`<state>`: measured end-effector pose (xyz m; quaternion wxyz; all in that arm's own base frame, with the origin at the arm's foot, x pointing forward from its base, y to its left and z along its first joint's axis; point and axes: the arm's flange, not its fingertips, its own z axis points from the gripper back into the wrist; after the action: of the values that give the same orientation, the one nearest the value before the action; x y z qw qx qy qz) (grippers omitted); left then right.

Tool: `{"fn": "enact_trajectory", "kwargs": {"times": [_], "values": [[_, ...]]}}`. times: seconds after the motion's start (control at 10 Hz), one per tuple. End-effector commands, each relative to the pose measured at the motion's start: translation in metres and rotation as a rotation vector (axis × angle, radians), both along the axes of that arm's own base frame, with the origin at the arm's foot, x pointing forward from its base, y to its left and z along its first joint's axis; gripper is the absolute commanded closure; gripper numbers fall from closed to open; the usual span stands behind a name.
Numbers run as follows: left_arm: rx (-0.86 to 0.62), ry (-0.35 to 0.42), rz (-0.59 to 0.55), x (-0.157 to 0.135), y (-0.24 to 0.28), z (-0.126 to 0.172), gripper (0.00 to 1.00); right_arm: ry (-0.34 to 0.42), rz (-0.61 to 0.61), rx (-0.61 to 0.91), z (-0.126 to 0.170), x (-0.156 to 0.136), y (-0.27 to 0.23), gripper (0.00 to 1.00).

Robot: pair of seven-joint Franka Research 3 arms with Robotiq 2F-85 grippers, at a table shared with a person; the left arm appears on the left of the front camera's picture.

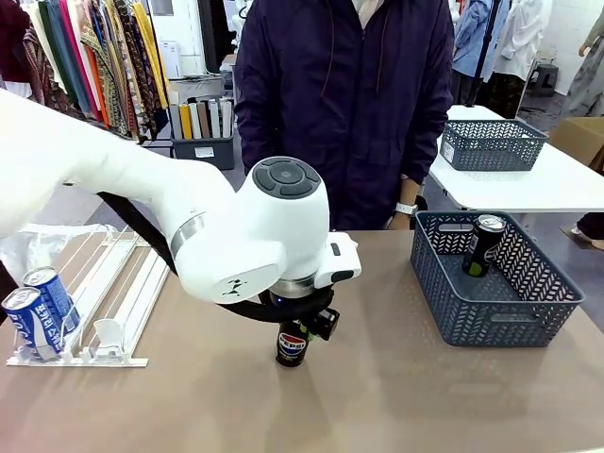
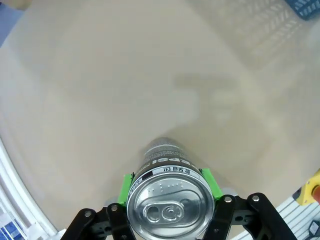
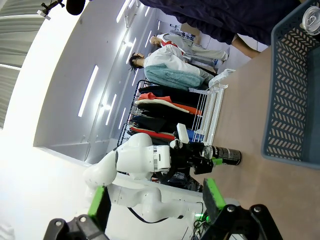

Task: Retrieve and store the cans from the dispenser.
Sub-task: Pick up the last remaining can from one row of the Automatic Can Dispenser and place it in the middle of the table.

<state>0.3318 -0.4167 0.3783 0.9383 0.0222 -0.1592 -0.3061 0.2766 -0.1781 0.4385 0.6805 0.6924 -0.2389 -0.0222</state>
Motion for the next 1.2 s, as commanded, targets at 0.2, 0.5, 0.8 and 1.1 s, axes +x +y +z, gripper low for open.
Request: {"fn": "enact_trajectory", "kwargs": {"times": [0.2,0.5,0.8,1.1], "values": [[-0.091,-0.004,0.048,0.015,-0.006,0.008,1.00,-0.009,0.007,0.001,0.002,-0.002,-0.001,0.00],[-0.093,0.029,0.047,0.017,-0.004,0.004,1.00,-0.009,0.007,0.001,0.002,-0.002,-0.001,0.00],[-0.113,0.029,0.057,0.019,0.000,0.008,0.00,-0.009,0.007,0.001,0.002,-0.002,-0.001,0.00],[-0.123,-0.021,0.059,0.019,0.009,0.031,0.00,-0.009,0.007,0.001,0.002,-0.002,-0.001,0.00]]}}
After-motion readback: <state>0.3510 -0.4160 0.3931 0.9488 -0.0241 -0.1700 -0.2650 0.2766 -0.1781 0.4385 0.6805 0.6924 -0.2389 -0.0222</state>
